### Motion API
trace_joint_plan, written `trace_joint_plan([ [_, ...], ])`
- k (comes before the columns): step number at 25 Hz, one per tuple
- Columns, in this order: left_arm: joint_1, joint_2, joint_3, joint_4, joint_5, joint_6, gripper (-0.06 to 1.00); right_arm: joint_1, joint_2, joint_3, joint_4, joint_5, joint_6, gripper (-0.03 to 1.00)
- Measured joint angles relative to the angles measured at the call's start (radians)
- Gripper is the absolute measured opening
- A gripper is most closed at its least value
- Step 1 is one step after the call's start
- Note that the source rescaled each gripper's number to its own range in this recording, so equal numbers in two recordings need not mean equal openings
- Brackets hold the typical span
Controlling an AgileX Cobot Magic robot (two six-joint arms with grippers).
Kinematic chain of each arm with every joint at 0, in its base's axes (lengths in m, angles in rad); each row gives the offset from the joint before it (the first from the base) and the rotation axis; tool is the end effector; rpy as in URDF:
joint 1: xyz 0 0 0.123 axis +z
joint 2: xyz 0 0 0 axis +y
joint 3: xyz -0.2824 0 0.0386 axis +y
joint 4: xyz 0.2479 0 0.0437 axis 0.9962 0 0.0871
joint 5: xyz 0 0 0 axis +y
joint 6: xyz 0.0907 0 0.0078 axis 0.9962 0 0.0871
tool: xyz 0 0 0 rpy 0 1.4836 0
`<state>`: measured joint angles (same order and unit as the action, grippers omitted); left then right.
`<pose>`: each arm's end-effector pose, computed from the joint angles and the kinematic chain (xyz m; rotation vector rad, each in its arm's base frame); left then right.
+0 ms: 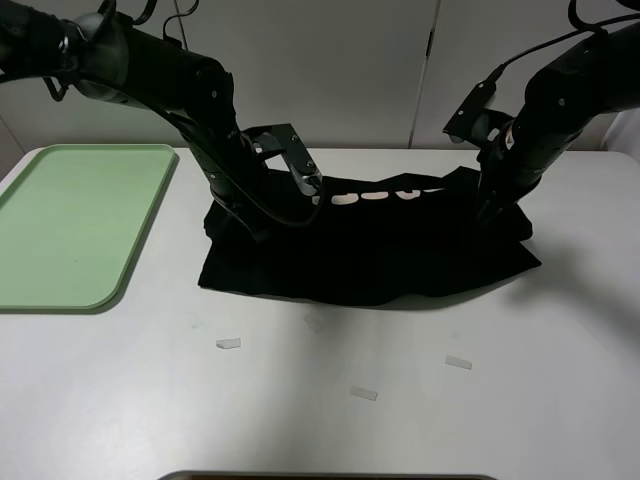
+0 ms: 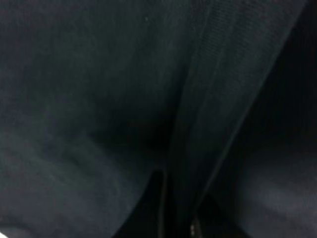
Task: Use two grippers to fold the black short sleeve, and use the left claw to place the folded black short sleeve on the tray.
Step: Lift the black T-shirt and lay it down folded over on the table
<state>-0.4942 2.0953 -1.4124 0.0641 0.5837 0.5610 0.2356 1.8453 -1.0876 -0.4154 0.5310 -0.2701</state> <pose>0.3795 -0.2008 0.1415 1.4399 2.3440 0.0814 0.3534 0.0657 0.1639 -1.1074 2.5253 -0.3916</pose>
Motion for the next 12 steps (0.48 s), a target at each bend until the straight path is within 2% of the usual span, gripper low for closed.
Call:
trace_joint_plan([
  [5, -0.001, -0.001, 0.0, -0.053, 0.074, 0.0, 0.0, 0.0, 0.0, 0.0, 0.028, 0.056, 0.005, 0.01],
  [12, -0.001, -0.001, 0.0, -0.07, 0.106, 0.0, 0.03, 0.0, 0.0, 0.0, 0.055, 0.074, 0.013, 0.01],
])
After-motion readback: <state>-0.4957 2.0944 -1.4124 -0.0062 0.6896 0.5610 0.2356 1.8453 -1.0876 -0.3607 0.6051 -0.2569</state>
